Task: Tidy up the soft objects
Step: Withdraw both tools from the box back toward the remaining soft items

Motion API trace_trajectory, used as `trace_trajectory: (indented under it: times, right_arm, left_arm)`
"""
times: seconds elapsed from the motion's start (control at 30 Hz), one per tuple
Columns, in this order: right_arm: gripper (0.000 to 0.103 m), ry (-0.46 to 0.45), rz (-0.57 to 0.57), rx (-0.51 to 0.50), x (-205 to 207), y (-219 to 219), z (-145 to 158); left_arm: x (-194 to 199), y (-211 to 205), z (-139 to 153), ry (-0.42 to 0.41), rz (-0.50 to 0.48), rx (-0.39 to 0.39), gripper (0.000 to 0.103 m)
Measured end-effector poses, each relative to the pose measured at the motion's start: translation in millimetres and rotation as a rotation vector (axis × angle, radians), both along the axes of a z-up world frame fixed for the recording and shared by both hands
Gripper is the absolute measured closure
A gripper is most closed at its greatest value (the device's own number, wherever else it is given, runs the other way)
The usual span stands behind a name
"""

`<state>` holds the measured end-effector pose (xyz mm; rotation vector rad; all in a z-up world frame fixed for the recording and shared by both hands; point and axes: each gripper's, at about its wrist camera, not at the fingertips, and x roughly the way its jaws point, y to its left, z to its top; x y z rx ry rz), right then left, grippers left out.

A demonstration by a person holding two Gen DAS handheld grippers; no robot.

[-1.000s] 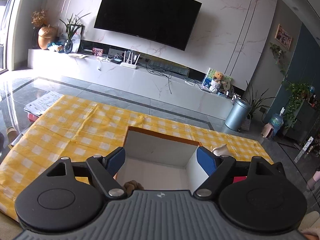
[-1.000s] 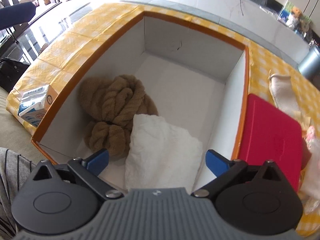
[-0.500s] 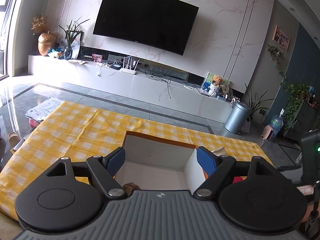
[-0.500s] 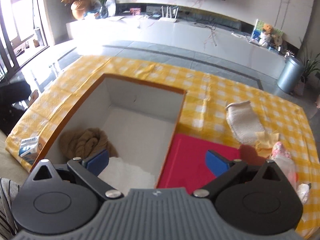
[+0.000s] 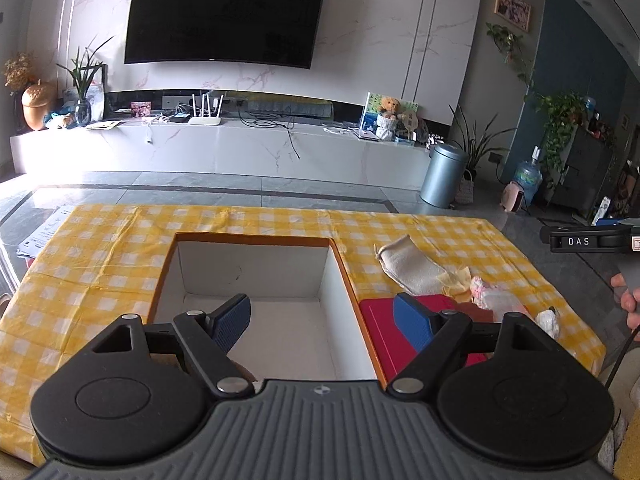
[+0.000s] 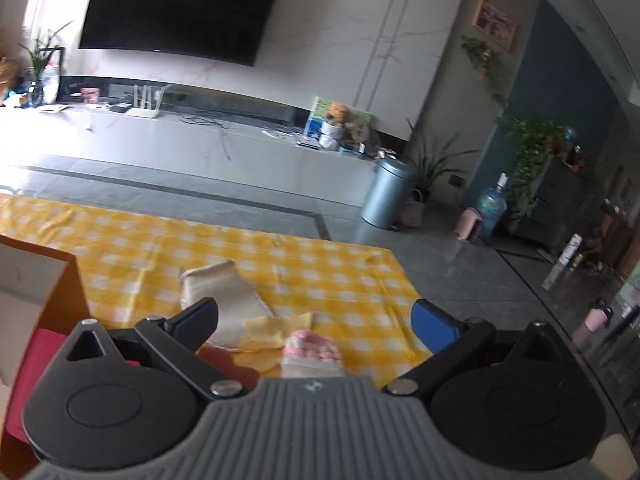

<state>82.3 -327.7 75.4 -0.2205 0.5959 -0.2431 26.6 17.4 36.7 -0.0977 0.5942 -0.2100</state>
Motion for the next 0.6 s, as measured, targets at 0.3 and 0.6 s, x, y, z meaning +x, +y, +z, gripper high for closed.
trace_trajectory:
  times: [0.3, 0.6]
  right_arm:
    - [0.002, 0.175, -0.175, 0.507, 9.6, -70.4, -91.3]
    - [0.002, 0.290, -0.089, 0.283, 22.5, -50.7, -129.8]
  left_arm:
    - [2.6, -60.8, -26.1, 0.055, -0.211, 0.034, 0.008]
    - [9.6, -103.7, -39.7, 0.142, -0.250, 0.126, 0.008]
